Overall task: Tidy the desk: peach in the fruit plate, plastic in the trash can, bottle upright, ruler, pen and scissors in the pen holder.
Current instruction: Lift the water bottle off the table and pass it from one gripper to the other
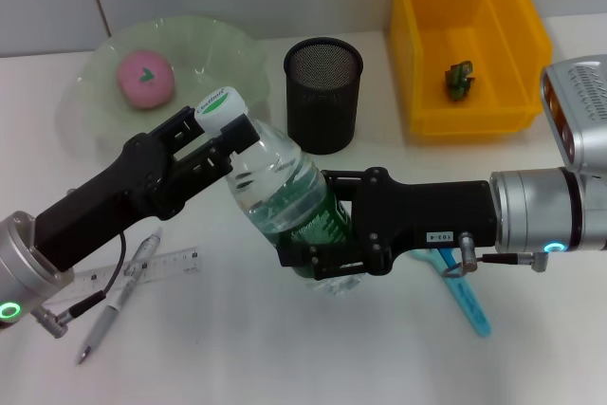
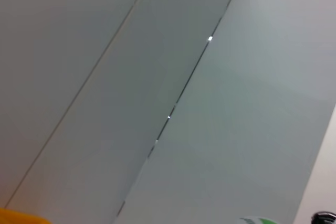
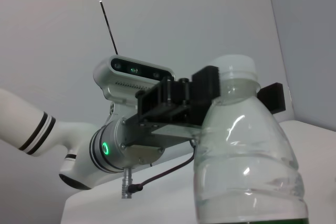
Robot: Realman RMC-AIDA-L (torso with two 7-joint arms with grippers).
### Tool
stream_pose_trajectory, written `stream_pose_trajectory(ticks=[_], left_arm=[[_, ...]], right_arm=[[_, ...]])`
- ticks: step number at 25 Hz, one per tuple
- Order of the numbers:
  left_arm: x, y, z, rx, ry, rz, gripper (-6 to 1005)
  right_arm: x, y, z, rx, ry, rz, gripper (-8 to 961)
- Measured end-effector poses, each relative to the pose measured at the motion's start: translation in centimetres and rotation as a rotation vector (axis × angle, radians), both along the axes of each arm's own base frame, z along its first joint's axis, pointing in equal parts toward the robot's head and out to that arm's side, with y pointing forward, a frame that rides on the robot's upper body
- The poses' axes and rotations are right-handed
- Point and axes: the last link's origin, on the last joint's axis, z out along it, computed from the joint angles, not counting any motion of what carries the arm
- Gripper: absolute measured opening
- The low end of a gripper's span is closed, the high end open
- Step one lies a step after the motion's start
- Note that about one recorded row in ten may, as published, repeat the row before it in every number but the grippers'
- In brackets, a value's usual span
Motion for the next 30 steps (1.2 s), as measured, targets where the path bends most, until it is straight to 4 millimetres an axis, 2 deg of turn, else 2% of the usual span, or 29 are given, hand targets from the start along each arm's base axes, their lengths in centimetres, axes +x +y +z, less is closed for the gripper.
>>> stream_pose_trajectory(ticks=[1, 12, 18, 30], left_arm=[[0.0, 0.0, 0.0, -0.002, -0.002, 0.007, 791], [0.0, 0.1, 0.0, -0.005, -0.012, 0.010, 513], [0.2, 0.1, 0.1, -0.003, -0.015, -0.002, 431], [0.4, 0.2, 0.3, 0.000, -0.022, -0.009, 436]], right_arm=[[0.0, 0.0, 0.0, 0.000, 0.000, 0.000, 780], [-0.1, -0.1, -0.2, -0.011, -0.004, 0.005, 780], [0.0, -0.2, -0.3, -0.015, -0.003, 0.002, 781], [0.2, -0.1, -0.9, -0.032, 0.006, -0.008, 780]])
